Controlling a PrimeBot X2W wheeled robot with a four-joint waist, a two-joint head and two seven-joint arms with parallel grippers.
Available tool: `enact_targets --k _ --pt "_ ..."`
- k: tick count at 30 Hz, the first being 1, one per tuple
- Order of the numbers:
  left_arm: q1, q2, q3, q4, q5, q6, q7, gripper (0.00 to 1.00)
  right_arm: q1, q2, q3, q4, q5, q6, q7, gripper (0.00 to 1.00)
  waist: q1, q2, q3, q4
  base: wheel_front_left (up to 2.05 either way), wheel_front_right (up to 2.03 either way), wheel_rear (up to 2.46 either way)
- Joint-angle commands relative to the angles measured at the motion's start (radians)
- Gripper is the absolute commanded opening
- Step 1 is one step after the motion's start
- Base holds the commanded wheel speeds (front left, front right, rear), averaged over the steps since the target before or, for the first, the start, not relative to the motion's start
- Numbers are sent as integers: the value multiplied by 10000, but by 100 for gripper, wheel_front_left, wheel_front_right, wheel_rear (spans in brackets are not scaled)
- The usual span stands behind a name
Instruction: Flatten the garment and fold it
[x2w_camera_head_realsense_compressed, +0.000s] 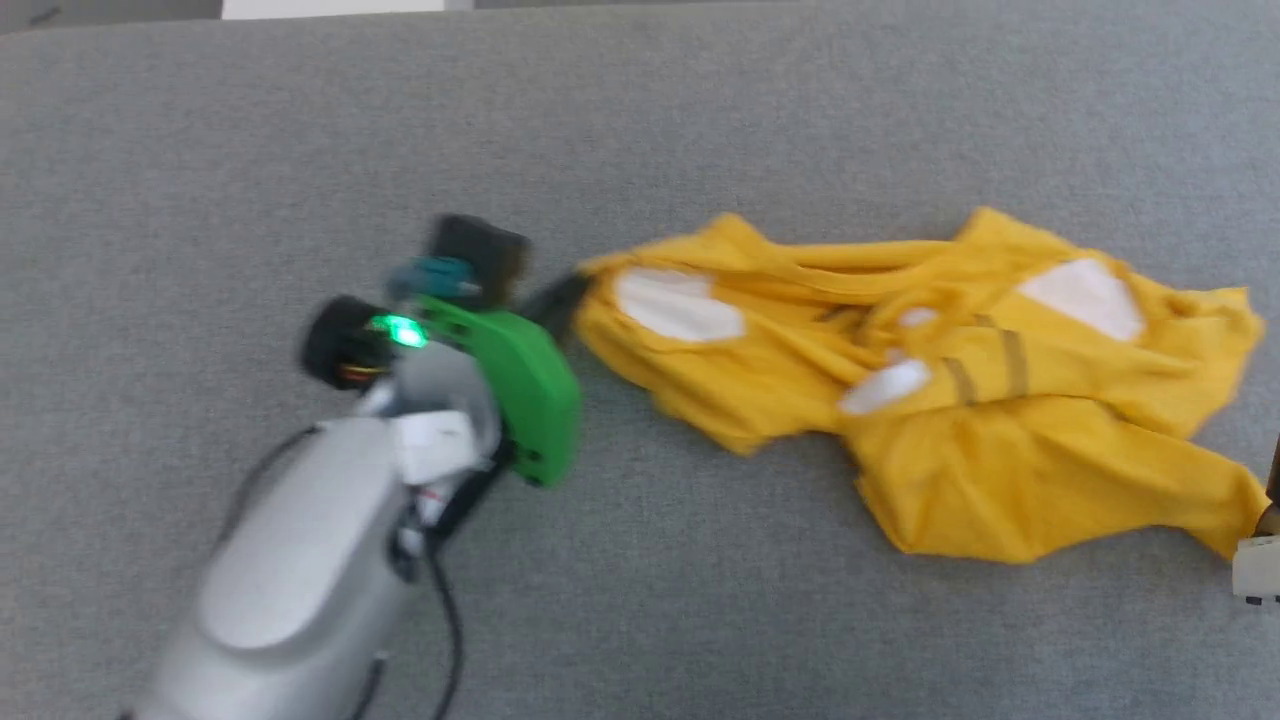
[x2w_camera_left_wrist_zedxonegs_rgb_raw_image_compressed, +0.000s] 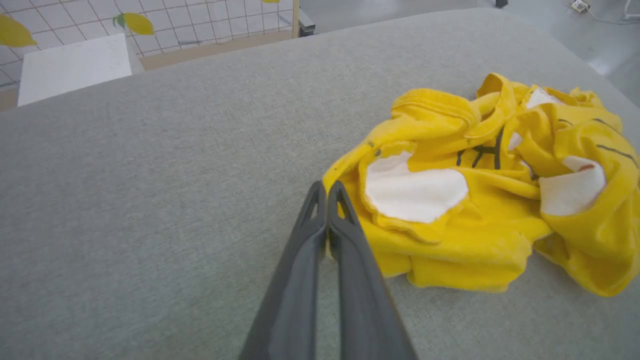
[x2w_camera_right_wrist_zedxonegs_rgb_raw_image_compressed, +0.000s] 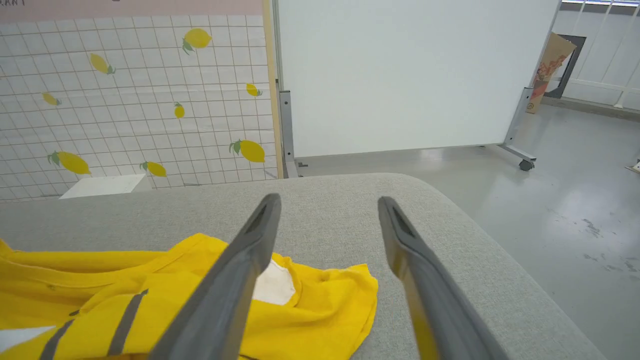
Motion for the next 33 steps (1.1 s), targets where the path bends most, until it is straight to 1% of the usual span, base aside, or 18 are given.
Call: enact_targets --k 1,5,7,8,11,17,18,19,20,21,24,27,33 --pt "169 420 384 -212 -82 262 -37 0 93 7 -2 -82 87 -15 38 100 0 0 -124 155 0 0 0" --pt "387 1375 1431 -658 -89 931 -40 0 123 7 39 -178 122 -15 133 100 0 0 73 167 0 0 0" --pt "444 1784 1727 -643 96 1136 -140 0 87 7 87 -224 142 -15 160 100 0 0 265 121 0 0 0" --pt "464 1876 1856 -593 146 1232 -257 0 59 7 102 -241 143 -15 167 100 0 0 365 97 0 0 0" --pt "531 1847 1930 -305 74 1263 -403 0 -11 7 128 -269 134 -15 192 100 0 0 644 22 0 0 0" --pt "371 1176 1745 670 -219 1125 -733 0 -193 7 138 -315 90 -15 220 100 0 0 1039 -41 0 0 0" --pt "305 1079 1737 875 -237 1101 -847 6 -219 7 133 -318 76 -15 227 100 0 0 1060 -35 0 0 0" --pt "239 1019 1751 1029 -229 1102 -972 24 -239 7 129 -326 57 -15 241 100 0 0 1070 -25 0 0 0" --pt "143 975 1770 1199 -171 1115 -1161 73 -263 7 121 -339 30 -15 260 100 0 0 1070 -6 0 0 0" --pt "65 938 1796 1319 -129 1131 -1324 100 -281 7 113 -349 4 -15 277 100 0 0 1055 18 0 0 0" --pt "-136 778 1958 1581 -123 1155 -1917 100 -303 7 106 -381 -90 -15 338 100 0 0 897 134 0 0 0" --pt "-178 658 2190 1529 -162 1215 -2563 100 -273 7 124 -380 -131 -15 393 100 0 0 653 256 0 0 0" --pt "523 546 2810 464 -25 1463 -4693 100 -79 7 202 -325 -157 -15 475 100 0 0 31 452 0 0 0"
